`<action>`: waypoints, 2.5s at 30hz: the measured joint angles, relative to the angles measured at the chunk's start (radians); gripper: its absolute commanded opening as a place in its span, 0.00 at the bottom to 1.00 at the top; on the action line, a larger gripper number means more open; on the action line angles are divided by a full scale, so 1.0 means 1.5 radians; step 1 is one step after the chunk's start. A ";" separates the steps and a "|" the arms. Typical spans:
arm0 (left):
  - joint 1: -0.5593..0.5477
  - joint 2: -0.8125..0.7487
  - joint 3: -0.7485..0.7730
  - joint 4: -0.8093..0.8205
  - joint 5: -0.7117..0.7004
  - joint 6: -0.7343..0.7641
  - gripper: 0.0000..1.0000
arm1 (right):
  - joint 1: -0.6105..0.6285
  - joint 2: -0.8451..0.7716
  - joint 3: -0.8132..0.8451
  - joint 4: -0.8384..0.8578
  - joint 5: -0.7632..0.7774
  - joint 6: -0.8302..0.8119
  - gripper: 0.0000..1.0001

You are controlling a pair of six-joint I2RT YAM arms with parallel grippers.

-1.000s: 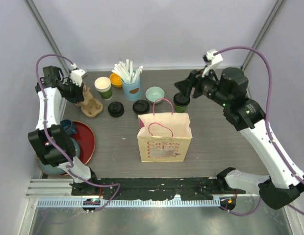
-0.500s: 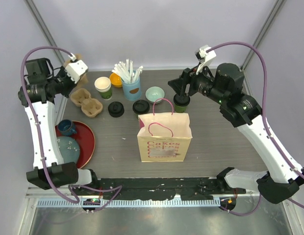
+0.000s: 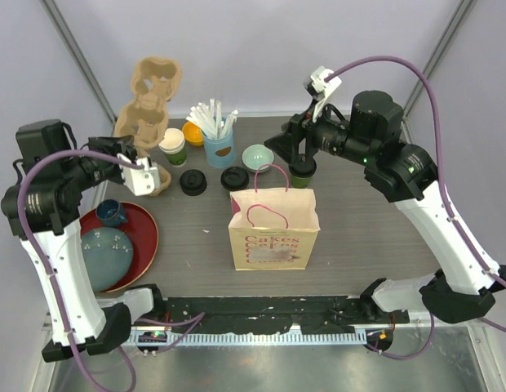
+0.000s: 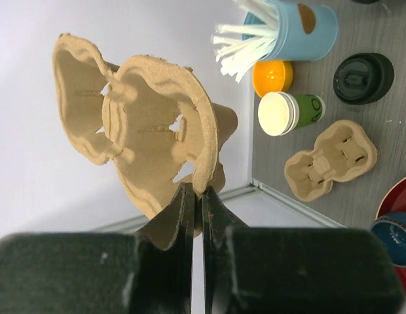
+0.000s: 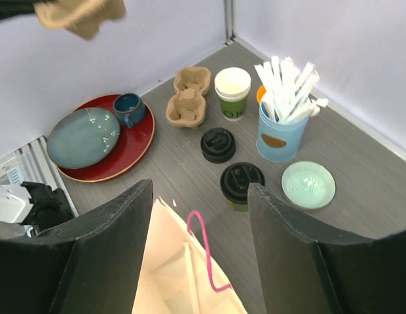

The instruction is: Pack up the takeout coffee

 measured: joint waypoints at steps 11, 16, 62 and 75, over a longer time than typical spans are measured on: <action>-0.144 -0.053 -0.072 -0.010 0.010 0.123 0.00 | 0.041 0.115 0.224 -0.049 0.082 -0.017 0.64; -0.224 -0.132 -0.157 -0.030 -0.018 0.200 0.00 | 0.057 0.226 0.383 -0.071 0.122 -0.034 0.65; -0.230 -0.202 -0.253 -0.033 -0.110 0.246 0.12 | 0.175 0.417 0.484 -0.167 0.187 -0.165 0.01; -0.230 -0.209 -0.264 0.002 -0.089 0.135 0.90 | 0.157 0.259 0.344 -0.108 0.331 -0.083 0.01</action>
